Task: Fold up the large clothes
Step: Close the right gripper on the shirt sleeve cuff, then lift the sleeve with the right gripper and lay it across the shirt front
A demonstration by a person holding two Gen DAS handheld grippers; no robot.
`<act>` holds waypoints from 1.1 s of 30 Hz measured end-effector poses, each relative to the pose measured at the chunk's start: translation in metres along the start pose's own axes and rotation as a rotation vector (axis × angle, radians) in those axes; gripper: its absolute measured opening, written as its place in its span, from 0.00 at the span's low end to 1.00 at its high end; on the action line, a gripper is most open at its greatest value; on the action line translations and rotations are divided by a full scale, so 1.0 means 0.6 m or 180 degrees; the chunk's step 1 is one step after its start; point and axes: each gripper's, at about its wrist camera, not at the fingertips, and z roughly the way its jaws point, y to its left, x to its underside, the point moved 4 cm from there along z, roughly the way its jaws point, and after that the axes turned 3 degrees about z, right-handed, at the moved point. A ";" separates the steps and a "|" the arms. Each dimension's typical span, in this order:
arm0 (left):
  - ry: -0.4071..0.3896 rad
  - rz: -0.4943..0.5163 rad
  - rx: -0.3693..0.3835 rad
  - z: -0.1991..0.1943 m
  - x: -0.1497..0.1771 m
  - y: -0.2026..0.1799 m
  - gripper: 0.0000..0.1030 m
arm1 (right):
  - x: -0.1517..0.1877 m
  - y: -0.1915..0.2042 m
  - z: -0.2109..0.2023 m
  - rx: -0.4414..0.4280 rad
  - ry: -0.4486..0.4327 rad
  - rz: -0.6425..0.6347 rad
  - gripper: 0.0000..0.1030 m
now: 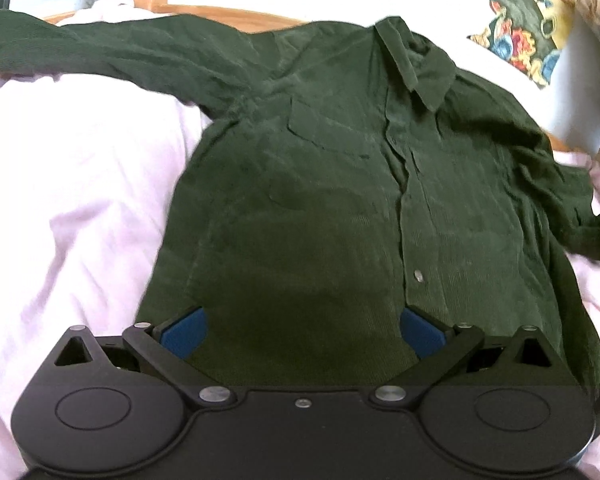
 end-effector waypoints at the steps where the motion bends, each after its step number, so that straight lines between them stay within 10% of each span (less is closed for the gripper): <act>1: -0.0031 -0.0009 -0.0007 -0.003 -0.003 0.004 0.99 | -0.019 0.021 -0.003 -0.0142 -0.0086 -0.0054 0.08; 8: -0.0169 -0.0220 -0.0066 -0.027 -0.015 0.035 0.99 | -0.088 0.213 -0.002 -0.1683 -0.0036 -0.0009 0.08; 17: -0.0221 -0.0280 -0.0118 -0.041 -0.014 0.054 0.99 | 0.030 0.459 -0.031 -0.3151 0.1003 -0.0460 0.09; 19: -0.0215 -0.0288 -0.0127 -0.040 -0.014 0.058 0.99 | 0.061 0.487 -0.030 -0.3238 0.1187 -0.0646 0.17; 24: -0.0210 -0.0287 -0.0076 -0.030 -0.015 0.067 0.99 | 0.094 0.464 -0.032 -0.3423 0.1458 -0.0630 0.79; 28: -0.0231 -0.0285 0.0169 -0.011 -0.032 0.075 0.99 | 0.083 0.398 -0.005 -0.3103 0.1412 -0.0904 0.89; 33: -0.0386 -0.0146 0.0249 0.036 -0.078 0.070 0.99 | 0.059 0.308 0.105 -0.1905 0.1158 -0.1471 0.93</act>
